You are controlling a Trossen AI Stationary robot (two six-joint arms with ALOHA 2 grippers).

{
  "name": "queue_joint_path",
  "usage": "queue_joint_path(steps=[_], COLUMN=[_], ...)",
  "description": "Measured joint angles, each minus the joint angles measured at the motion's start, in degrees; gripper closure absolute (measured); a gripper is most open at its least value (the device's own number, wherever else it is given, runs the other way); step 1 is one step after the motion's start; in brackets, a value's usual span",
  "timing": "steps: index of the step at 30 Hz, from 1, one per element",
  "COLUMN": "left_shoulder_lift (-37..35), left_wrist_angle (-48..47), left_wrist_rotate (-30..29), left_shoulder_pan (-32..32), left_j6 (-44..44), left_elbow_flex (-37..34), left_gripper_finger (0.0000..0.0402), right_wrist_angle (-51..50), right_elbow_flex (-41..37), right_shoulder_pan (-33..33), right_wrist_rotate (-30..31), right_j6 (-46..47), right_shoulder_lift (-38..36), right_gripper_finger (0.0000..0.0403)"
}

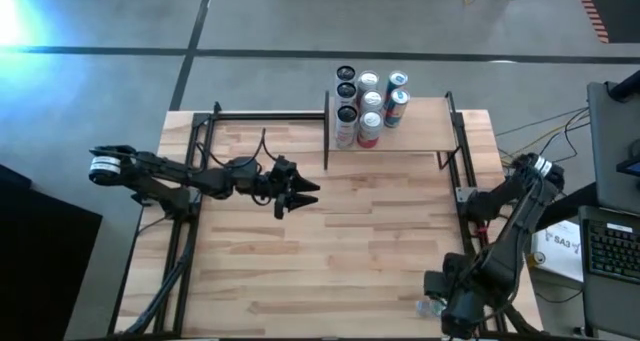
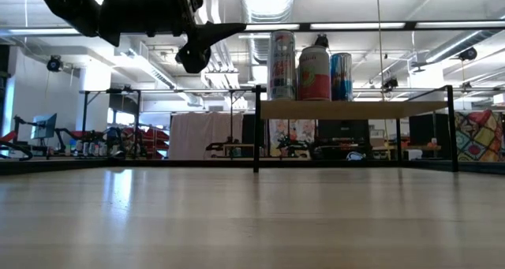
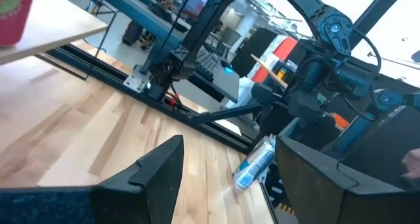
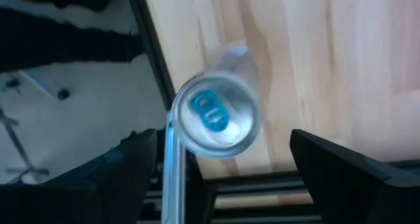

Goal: Place canned beverage on shelf
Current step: Put the blue soda can on the shelf

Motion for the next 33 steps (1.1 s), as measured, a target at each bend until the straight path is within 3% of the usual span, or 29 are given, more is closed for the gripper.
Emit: queue_joint_path(steps=[13, 22, 33], left_shoulder_lift=[0.02, 0.02, 0.02], left_wrist_angle=[-1.52, -1.75, -3.46], left_wrist_rotate=[1.10, 1.06, 1.36], left_shoulder_pan=[-0.18, -0.18, -0.59], left_j6=[0.22, 0.66, 0.60], left_elbow_flex=[0.00, 0.00, 0.00], left_gripper_finger=[0.0184, 0.0184, 0.0184], right_wrist_angle=[1.14, 1.08, 0.75], right_elbow_flex=[-0.04, -0.16, -1.19], right_shoulder_pan=[0.16, 0.18, 0.09], right_wrist_rotate=[-1.91, 2.29, 2.50], right_j6=[0.86, 6.40, 10.48], right_shoulder_lift=[6.43, 6.58, 6.59], right_gripper_finger=[0.0076, 0.0080, 0.0171])
